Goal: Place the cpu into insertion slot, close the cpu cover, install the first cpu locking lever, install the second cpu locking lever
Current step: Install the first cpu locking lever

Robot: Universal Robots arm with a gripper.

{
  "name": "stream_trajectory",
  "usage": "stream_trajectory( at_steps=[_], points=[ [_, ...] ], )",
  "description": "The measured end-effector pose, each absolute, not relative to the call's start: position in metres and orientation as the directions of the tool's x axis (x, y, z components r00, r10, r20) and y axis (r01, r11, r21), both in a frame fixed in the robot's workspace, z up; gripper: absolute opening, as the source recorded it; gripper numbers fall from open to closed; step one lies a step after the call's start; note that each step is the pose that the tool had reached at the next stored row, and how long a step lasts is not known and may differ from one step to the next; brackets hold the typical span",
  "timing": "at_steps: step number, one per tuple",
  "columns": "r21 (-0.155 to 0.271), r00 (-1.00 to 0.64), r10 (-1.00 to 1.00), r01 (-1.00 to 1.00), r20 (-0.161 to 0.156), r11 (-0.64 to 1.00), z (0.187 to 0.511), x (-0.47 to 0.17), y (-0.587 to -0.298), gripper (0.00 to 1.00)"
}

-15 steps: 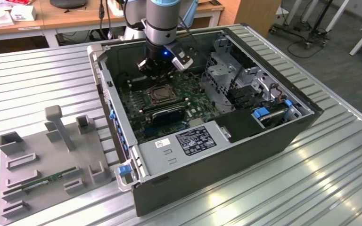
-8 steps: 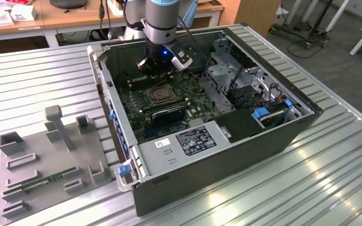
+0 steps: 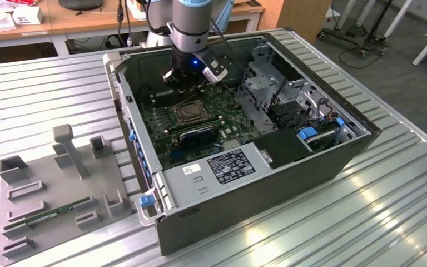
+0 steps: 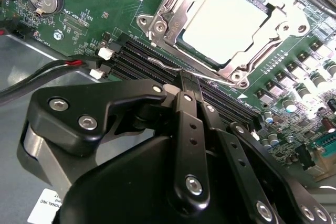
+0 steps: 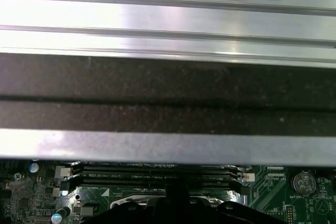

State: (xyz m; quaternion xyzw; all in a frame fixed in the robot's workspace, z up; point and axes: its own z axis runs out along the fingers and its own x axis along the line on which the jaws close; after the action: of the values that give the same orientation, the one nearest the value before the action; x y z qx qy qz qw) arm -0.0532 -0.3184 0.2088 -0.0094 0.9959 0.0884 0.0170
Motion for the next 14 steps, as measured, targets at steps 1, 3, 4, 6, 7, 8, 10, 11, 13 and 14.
stream_trajectory(
  at_steps=[1, 3, 4, 6, 7, 8, 10, 11, 13, 14],
  points=[
    [0.176, -0.999, -0.016, -0.022, -0.036, 0.984, 0.2087, -0.0532, -0.3185, 0.11],
    [0.176, -0.999, -0.016, -0.022, -0.035, 0.984, 0.2087, -0.0532, -0.319, 0.11],
    [0.176, -0.999, -0.016, -0.022, -0.035, 0.984, 0.2087, -0.0531, -0.3193, 0.11],
    [0.176, -0.999, -0.016, -0.022, -0.036, 0.984, 0.2086, -0.0531, -0.3202, 0.11],
    [0.176, -0.999, -0.016, -0.022, -0.036, 0.984, 0.2086, -0.0531, -0.3207, 0.11],
    [0.176, -0.999, -0.016, -0.022, -0.036, 0.984, 0.2086, -0.0531, -0.3212, 0.11],
    [0.176, -0.999, -0.016, -0.022, -0.036, 0.984, 0.2086, -0.053, -0.3219, 0.11],
    [0.176, -0.999, -0.016, -0.022, -0.035, 0.984, 0.2085, -0.0531, -0.3222, 0.11],
    [0.177, -0.999, -0.016, -0.022, -0.035, 0.984, 0.2085, -0.053, -0.3223, 0.11],
    [0.177, -0.999, -0.016, -0.022, -0.035, 0.984, 0.2085, -0.053, -0.3223, 0.11]
  ],
)
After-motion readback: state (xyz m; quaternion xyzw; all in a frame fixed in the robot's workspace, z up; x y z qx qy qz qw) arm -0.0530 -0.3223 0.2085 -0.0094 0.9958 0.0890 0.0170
